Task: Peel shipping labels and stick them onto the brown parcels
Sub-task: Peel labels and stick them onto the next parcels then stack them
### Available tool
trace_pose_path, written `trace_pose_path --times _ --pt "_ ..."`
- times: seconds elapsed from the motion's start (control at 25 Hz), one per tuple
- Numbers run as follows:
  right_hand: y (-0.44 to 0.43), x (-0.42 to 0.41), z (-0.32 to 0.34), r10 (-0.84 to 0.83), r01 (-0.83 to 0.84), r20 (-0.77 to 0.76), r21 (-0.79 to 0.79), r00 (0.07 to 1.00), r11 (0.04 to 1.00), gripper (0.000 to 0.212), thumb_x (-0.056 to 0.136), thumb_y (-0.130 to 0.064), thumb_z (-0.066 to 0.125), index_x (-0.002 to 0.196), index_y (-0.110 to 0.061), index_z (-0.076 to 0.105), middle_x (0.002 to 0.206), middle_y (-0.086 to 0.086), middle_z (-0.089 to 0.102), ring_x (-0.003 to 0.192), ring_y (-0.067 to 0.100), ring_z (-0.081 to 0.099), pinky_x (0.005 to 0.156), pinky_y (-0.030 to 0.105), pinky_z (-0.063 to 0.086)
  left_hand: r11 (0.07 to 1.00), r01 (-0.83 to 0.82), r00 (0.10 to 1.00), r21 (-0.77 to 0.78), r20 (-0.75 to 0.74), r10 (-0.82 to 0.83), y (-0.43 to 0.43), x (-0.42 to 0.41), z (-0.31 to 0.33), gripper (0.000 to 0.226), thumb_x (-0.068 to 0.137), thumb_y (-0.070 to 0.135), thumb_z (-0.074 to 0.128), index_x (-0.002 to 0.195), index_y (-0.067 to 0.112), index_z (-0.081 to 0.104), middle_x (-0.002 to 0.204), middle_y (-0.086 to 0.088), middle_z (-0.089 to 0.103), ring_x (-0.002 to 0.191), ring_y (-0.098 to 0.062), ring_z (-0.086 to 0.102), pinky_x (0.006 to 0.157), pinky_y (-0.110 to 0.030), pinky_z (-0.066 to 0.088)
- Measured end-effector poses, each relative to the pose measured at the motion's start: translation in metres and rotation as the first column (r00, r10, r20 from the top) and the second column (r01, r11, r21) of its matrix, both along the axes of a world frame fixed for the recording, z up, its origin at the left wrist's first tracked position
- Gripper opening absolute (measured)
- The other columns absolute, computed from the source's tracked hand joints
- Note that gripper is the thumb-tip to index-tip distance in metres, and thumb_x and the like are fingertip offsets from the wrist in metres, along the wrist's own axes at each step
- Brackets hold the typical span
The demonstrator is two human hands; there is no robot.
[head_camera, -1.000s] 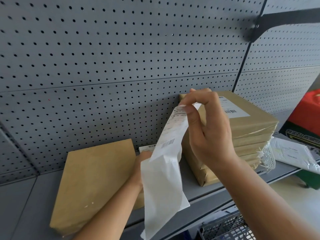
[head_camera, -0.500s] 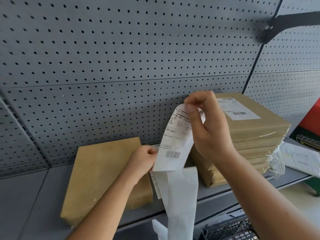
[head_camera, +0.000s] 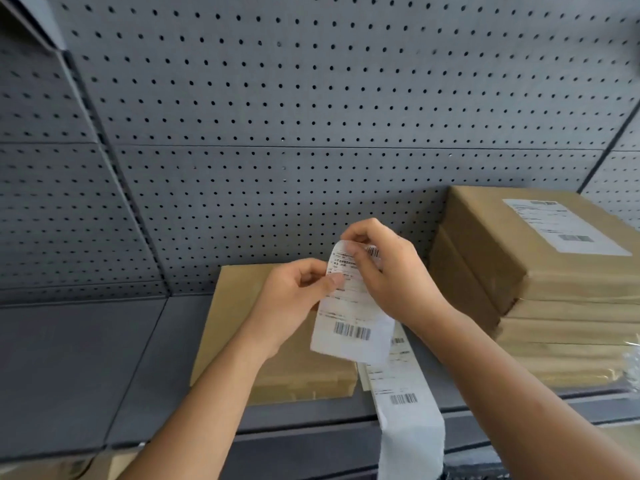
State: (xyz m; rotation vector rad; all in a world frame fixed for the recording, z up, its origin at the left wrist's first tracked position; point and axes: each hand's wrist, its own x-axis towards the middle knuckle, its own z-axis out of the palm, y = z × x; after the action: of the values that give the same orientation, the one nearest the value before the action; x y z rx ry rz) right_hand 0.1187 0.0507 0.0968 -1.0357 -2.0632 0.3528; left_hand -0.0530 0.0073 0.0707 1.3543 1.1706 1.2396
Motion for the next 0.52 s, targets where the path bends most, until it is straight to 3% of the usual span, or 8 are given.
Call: trace_pose_path --times 0.12,0.16,0.24,0.36,0.44,0.52 --pt "0.006 -0.020 -0.006 0.009 -0.013 0.072 0.059 0.997 0.998 0.038 0.100 -0.022 0.058 0.137 -0.027 0.052 0.134 -0.009 0.055 0.122 0.008 0.050 0.101 0.031 0.048 0.990 -0.136 0.990 -0.029 0.019 0.137 0.002 -0.021 -0.011 0.010 0.095 0.019 0.069 0.097 0.012 0.076 0.090 -0.002 0.081 0.083 -0.015 0.077 0.065 -0.020 0.056" --pt "0.008 -0.024 -0.009 -0.002 0.001 0.054 0.018 0.999 1.000 0.046 0.100 -0.024 0.058 0.143 -0.028 0.046 0.140 -0.011 0.049 0.126 0.005 0.045 0.103 0.025 0.043 0.984 -0.173 0.985 -0.042 0.015 0.174 0.002 -0.028 -0.013 0.011 0.096 0.019 0.069 0.097 0.012 0.076 0.090 -0.001 0.081 0.082 -0.014 0.077 0.063 -0.018 0.054" --pt "0.011 -0.032 -0.017 -0.050 0.036 -0.056 -0.235 0.997 0.971 0.051 0.100 -0.033 0.058 0.148 -0.032 0.040 0.137 -0.016 0.047 0.120 0.000 0.048 0.094 0.015 0.042 0.966 -0.246 0.969 -0.079 0.008 0.248 0.002 -0.043 -0.019 0.013 0.096 0.020 0.068 0.099 0.012 0.077 0.092 0.000 0.081 0.084 -0.014 0.076 0.064 -0.020 0.054" --pt "0.011 -0.044 -0.039 -0.130 -0.090 -0.273 -0.666 0.953 0.740 0.034 0.099 -0.036 0.059 0.131 -0.025 0.057 0.116 -0.013 0.069 0.100 0.005 0.068 0.086 0.028 0.057 0.941 -0.303 0.952 -0.150 -0.001 0.306 0.001 -0.063 -0.030 0.013 0.096 0.024 0.068 0.098 0.017 0.080 0.096 0.002 0.081 0.094 -0.019 0.076 0.083 -0.039 0.058" --pt "0.011 -0.051 -0.056 -0.157 -0.165 -0.329 -0.765 0.931 0.623 0.020 0.100 -0.026 0.060 0.116 -0.016 0.066 0.104 -0.004 0.077 0.092 0.014 0.075 0.086 0.037 0.061 0.927 -0.320 0.946 -0.195 -0.019 0.323 0.000 -0.075 -0.038 0.013 0.095 0.025 0.069 0.096 0.016 0.079 0.097 0.000 0.081 0.096 -0.022 0.076 0.092 -0.050 0.058" --pt "0.012 -0.058 -0.068 -0.184 -0.202 -0.374 -0.782 0.909 0.590 0.014 0.100 -0.017 0.060 0.107 -0.007 0.067 0.099 0.002 0.079 0.092 0.021 0.076 0.084 0.039 0.062 0.920 -0.329 0.944 -0.214 -0.054 0.325 0.000 -0.084 -0.045 0.013 0.096 0.021 0.068 0.097 0.012 0.078 0.095 -0.001 0.081 0.092 -0.021 0.077 0.090 -0.052 0.059"
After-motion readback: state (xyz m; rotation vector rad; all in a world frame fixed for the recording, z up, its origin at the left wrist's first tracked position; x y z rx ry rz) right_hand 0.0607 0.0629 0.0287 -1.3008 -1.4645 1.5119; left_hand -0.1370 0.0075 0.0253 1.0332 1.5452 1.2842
